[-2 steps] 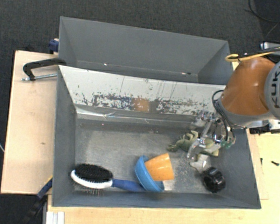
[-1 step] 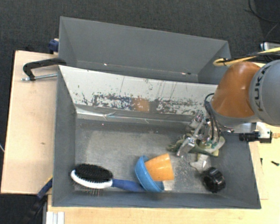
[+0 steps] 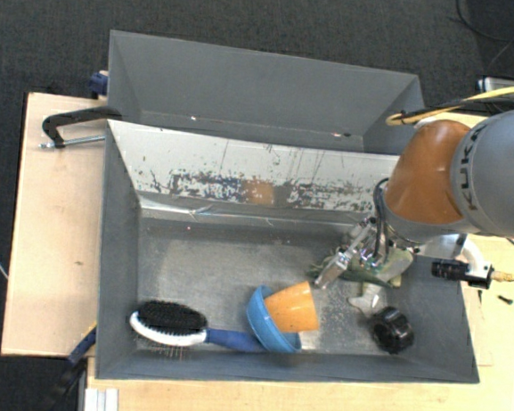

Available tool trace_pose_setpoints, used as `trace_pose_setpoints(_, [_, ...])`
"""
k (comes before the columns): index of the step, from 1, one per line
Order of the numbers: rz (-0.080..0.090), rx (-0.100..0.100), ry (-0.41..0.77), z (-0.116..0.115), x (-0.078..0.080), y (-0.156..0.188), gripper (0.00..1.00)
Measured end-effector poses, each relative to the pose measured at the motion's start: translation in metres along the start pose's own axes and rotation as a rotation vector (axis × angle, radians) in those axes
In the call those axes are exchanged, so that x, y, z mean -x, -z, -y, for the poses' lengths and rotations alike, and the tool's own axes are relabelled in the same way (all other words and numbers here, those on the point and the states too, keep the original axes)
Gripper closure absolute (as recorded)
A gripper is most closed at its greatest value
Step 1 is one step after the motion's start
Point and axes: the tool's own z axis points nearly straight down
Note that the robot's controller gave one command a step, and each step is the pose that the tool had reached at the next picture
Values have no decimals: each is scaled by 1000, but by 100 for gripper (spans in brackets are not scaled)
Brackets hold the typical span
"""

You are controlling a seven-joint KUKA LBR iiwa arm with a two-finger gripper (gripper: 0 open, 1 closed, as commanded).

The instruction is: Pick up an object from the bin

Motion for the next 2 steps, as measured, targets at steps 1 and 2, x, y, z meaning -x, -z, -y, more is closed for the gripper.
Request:
trace_pose_setpoints(1, [7, 0, 1, 1, 2, 1, 100])
trace_pose_setpoints(2, [1, -1, 2, -2, 5, 54, 100])
